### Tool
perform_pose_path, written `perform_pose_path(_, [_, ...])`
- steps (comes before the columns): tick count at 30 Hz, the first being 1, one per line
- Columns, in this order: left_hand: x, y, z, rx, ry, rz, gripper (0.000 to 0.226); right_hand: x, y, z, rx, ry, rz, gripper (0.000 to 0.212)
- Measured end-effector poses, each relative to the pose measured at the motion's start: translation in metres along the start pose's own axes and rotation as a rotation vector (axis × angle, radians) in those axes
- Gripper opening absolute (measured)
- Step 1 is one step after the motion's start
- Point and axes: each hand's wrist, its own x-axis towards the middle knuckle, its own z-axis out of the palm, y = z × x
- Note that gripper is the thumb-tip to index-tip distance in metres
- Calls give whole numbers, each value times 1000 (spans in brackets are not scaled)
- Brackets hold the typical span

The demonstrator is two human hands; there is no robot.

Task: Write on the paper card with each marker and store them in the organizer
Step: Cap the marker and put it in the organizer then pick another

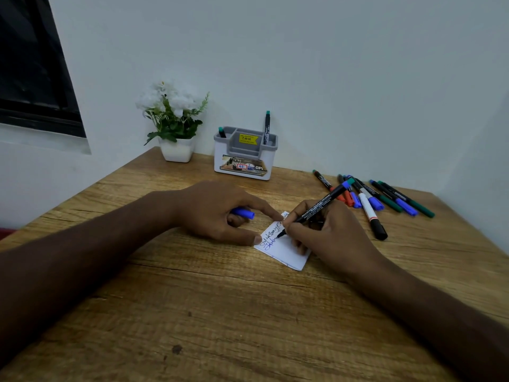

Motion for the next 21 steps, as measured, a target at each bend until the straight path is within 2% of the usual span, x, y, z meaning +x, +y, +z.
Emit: perform_pose_path(21, [0, 3, -2, 8, -14, -15, 62, 2, 0, -1, 66, -19, 62, 2])
